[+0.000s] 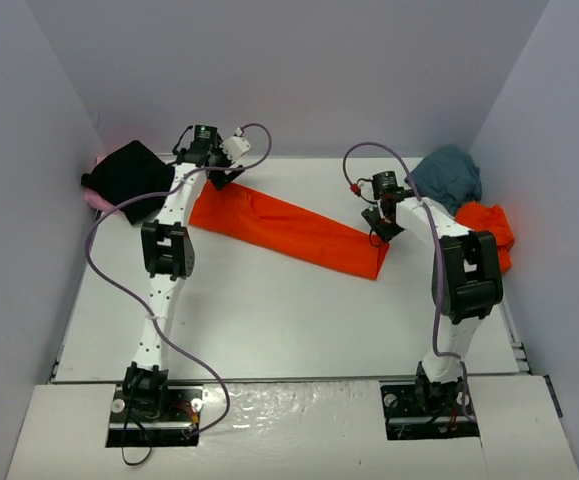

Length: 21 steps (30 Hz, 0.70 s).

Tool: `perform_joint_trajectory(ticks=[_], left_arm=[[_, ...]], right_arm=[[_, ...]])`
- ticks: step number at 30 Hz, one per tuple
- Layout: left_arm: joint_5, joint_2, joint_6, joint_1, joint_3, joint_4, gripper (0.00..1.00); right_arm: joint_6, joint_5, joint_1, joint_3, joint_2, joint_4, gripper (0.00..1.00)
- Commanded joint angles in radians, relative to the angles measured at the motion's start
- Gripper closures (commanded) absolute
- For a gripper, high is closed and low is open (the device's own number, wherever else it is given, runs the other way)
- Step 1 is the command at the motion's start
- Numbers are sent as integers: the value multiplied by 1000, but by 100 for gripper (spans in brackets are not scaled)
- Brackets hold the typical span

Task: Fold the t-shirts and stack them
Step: Fold the tshirt

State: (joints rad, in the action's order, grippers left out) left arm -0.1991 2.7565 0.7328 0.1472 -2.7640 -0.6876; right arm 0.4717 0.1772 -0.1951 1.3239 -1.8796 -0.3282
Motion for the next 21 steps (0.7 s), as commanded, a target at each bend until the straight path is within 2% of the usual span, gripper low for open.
perform_joint_trajectory(ticks=[1, 4, 5, 7, 10, 11, 12, 13, 15, 21], left_arm=[[35, -189, -105, -26, -31, 101, 15], [35, -259, -124, -35, 0, 73, 22], [24, -276, -127, -38, 9, 60, 26], [14, -326, -152, -54, 40, 46, 27], [-22, -388, -170, -65, 79, -4, 39], [-34, -413, -172, -66, 107, -18, 50], [-47, -441, -173, -67, 147, -27, 67], [-59, -461, -177, -66, 177, -31, 76], [-76, -513, -180, -63, 243, -62, 99], [-183, -555, -197, -46, 381, -161, 100]], right_arm=[[-6, 26, 6, 17, 92, 19, 59], [-4, 18, 6, 12, 128, 18, 60], [-1, 13, 5, 11, 138, 18, 68], [3, 5, 5, 13, 163, 19, 70], [6, -52, 3, 28, 174, 6, 73], [8, -79, 3, 36, 170, -3, 78], [11, -109, 2, 45, 162, -15, 86], [12, -111, 0, 53, 162, -21, 94], [22, -162, -13, 77, 125, -48, 100], [51, -195, -80, 73, 84, -90, 100]])
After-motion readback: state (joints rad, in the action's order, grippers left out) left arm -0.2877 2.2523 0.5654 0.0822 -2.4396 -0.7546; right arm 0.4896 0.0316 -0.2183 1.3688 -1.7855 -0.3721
